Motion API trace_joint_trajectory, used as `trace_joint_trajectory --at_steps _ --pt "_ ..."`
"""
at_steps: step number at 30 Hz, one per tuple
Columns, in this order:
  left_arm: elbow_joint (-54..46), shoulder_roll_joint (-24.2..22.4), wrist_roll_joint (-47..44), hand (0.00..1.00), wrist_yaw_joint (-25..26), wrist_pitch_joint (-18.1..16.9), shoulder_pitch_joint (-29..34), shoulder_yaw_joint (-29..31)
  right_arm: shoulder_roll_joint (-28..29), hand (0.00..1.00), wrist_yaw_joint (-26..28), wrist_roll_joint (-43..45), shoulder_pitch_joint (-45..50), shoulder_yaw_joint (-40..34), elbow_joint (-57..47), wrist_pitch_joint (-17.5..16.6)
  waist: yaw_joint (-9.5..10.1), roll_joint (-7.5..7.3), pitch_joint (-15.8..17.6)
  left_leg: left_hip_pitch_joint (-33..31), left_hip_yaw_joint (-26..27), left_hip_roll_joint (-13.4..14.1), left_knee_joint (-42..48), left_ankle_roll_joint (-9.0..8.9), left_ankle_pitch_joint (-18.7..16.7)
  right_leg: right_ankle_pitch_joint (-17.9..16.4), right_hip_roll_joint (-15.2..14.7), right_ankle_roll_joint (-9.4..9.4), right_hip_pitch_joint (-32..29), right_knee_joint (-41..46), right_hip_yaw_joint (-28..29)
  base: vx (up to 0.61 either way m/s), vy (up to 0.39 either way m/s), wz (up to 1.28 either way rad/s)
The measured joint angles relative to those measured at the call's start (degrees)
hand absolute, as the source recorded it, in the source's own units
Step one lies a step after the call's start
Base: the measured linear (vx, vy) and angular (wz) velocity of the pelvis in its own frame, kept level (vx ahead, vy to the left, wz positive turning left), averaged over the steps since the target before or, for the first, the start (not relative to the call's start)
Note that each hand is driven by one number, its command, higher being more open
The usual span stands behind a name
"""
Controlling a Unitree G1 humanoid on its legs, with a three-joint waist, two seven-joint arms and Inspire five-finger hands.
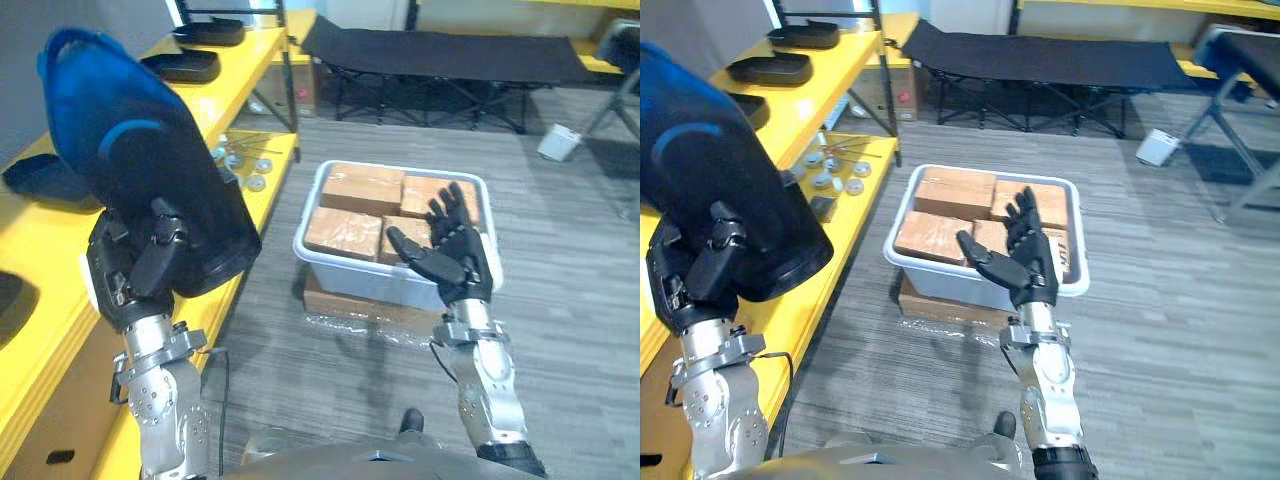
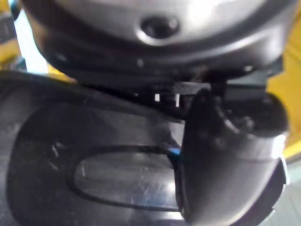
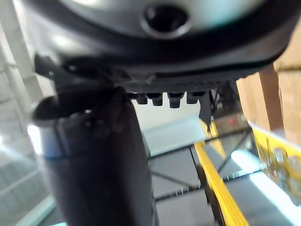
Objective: Walk over and take three plastic housings, then place them on the shelf
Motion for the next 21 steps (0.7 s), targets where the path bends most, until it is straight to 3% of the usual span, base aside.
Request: trace_joint_trajectory --at_steps 2,5,7,9,12,13,17,21 --pt "-1.6 0.0 -2.0 0.0 -1.9 1.4 2.3 1.4 -1.1 1.0 5.7 2.4 0.1 2.4 -0.1 -0.2 1.13 -0.35 0.3 -3.0 -4.7 -0.2 1.9 0.13 0.2 -1.4 0.1 0.26 2.6 0.0 -5.7 0.02 -0.031 1.19" --pt "-2.2 0.0 -5.1 0.0 -6.9 2.0 2.9 3.2 -1.8 1.0 8.9 3.5 0.1 2.6 -0.8 -0.1 3.87 -1.71 0.8 -5.7 -6.4 -0.7 2.1 0.29 2.3 -3.3 0.0 0.6 5.9 0.0 -12.8 0.03 -0.036 1.27" --pt "-3.3 0.0 -7.1 0.0 -9.2 2.0 4.6 4.0 -2.0 1.0 9.4 3.4 0.2 2.6 -2.1 -0.1 5.34 -2.36 0.9 -6.9 -8.9 -1.3 1.2 0.2 3.2 -4.5 -0.1 1.16 6.2 0.8 -14.3 0.05 -0.007 0.87" --pt "-3.6 0.0 -9.6 0.0 -12.0 2.1 5.9 4.5 -1.9 1.0 9.2 3.5 0.5 2.6 -2.6 -0.1 5.59 -2.7 1.0 -7.7 -10.7 -2.1 1.3 0.31 3.5 -7.3 -0.4 1.71 6.2 3.2 -12.5 0.07 0.022 0.79" --pt "-3.7 0.1 -13.5 0.0 -16.5 2.4 6.3 1.9 -1.5 1.0 7.7 3.5 4.6 1.9 -4.9 -0.5 4.21 -3.64 0.4 -9.0 -14.6 -4.8 1.7 0.9 4.6 -16.4 0.6 0.12 3.4 11.1 1.6 0.04 -0.02 0.92" --pt "-3.7 0.2 -13.9 0.0 -17.7 2.4 6.2 0.9 -0.9 1.0 7.4 3.5 5.7 1.8 -5.6 -0.7 3.63 -3.88 0.4 -9.5 -15.7 -5.4 1.6 0.86 5.0 -17.6 0.5 -0.89 2.9 12.7 3.4 0.04 -0.049 0.99" --pt "-3.7 0.7 -14.8 0.0 -19.2 2.5 6.3 -5.5 0.3 1.0 7.5 3.6 6.7 2.5 -6.4 -1.3 2.69 -4.01 0.7 -10.6 -15.9 -5.5 2.0 0.52 6.5 -17.5 0.9 -0.61 3.4 13.2 4.0 0.0 -0.013 0.41" --pt "-3.7 0.8 -14.8 0.0 -17.8 2.2 6.0 -6.9 0.2 1.0 9.2 3.6 6.9 4.8 -6.5 -1.8 2.18 -3.61 1.0 -9.8 -14.8 -4.4 2.0 0.39 6.5 -17.5 1.6 -0.51 3.6 13.2 4.5 -0.08 -0.013 -0.17"
